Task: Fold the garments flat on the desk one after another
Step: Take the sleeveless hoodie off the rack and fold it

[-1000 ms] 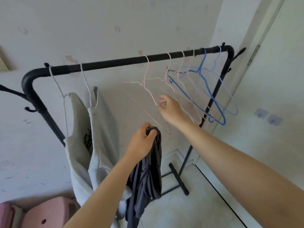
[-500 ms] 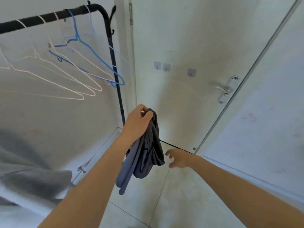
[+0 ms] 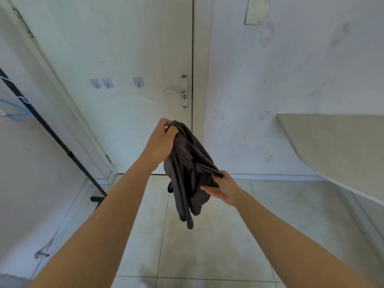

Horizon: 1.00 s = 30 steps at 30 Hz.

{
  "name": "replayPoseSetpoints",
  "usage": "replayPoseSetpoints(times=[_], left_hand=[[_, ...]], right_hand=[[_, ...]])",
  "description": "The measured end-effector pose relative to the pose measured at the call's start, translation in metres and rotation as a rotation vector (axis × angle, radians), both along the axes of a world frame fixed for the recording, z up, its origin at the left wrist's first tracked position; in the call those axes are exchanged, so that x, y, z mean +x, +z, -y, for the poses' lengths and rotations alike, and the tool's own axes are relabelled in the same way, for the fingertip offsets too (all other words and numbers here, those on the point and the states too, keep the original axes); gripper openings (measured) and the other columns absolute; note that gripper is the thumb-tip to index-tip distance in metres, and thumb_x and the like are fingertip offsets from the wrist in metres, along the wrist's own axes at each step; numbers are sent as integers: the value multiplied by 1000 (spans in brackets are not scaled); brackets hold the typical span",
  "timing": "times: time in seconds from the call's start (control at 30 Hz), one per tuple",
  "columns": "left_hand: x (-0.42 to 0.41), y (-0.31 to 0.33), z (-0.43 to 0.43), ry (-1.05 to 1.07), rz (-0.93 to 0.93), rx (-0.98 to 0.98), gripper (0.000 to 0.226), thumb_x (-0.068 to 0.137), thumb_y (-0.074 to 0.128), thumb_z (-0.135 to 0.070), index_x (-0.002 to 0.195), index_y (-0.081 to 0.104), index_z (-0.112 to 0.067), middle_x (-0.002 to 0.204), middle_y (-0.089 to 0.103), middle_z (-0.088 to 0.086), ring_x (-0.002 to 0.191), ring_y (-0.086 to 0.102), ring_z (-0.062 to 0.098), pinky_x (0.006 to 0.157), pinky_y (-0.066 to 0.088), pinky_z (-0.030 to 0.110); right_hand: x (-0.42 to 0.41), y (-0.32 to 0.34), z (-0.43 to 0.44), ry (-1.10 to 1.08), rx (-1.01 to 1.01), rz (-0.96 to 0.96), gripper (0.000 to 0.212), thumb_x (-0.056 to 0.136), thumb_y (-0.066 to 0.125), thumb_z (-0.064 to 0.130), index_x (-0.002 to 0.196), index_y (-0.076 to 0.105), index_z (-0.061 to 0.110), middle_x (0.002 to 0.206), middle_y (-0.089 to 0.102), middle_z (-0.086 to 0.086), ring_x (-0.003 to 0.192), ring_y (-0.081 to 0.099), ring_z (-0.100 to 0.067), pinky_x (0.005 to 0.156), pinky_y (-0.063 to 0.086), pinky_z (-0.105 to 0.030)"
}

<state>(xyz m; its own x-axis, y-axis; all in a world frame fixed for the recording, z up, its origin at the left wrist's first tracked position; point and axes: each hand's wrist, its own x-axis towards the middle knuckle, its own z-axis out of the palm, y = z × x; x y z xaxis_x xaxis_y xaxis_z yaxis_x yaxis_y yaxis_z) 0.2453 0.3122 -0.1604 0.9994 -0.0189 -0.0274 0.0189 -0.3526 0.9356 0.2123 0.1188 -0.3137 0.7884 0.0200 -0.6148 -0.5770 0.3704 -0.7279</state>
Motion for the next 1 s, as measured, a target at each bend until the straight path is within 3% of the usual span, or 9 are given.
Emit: replayPoseSetpoints(times=[0.13,0.3,0.37,0.43,0.53,0.7,0.8,0.9,1.0], left_hand=[[-5,-17,63,-138,-25,146,17,98,43,-24,109,51,-13,92,54,-2,81,51,15,64,39,24],[-7,-27,129,-520,-44,390,45,67,85,-35,103,60,-28,83,63,-8,76,60,7,72,47,25],[-1,-32,155,-642,-40,494,53,58,91,-24,103,62,-26,72,59,-7,62,56,6,64,43,19],[9,-38,193,-704,48,622,39,63,88,-18,95,66,-18,68,54,-5,60,52,8,57,36,14],[23,-43,249,-761,266,791,18,80,74,-18,80,69,-1,65,51,2,68,49,19,58,30,25],[58,-39,349,-846,365,644,24,86,69,-20,67,55,-16,67,43,-2,71,45,19,64,33,31],[80,-25,405,-869,356,515,15,94,59,-21,81,52,-17,81,49,3,70,51,16,70,39,31],[100,-2,458,-931,306,350,12,99,50,-20,86,49,-17,69,61,11,52,62,16,56,45,24],[124,29,516,-963,331,199,7,99,49,-20,95,50,-15,80,63,10,59,69,19,60,54,30]], right_hand=[[-32,22,115,-148,-246,123,34,90,63,1,113,39,11,115,56,-21,76,69,-34,65,61,-32],[-71,58,246,-87,-1059,252,46,69,82,8,109,62,8,105,67,-10,96,62,-27,74,43,-26],[-83,70,282,-193,-1164,272,37,72,75,5,107,66,8,104,69,-11,96,62,-28,75,39,-25],[-98,81,315,-320,-1211,295,33,72,70,1,104,68,9,103,69,-10,95,62,-26,75,40,-25],[-114,95,352,-416,-1224,336,34,72,64,-5,98,67,15,96,67,-1,90,60,-17,69,40,-10],[-123,131,423,-557,-1344,345,37,69,60,-8,96,67,17,93,66,7,89,59,-10,68,37,2],[-121,160,468,-634,-1396,292,37,71,61,-6,99,67,17,94,66,8,91,59,-10,68,35,2],[-114,186,506,-695,-1448,252,36,74,58,-6,100,67,17,93,65,8,90,58,-11,66,35,0],[-106,216,544,-776,-1491,204,34,77,54,-4,100,66,17,94,64,7,89,57,-11,65,35,-4]])
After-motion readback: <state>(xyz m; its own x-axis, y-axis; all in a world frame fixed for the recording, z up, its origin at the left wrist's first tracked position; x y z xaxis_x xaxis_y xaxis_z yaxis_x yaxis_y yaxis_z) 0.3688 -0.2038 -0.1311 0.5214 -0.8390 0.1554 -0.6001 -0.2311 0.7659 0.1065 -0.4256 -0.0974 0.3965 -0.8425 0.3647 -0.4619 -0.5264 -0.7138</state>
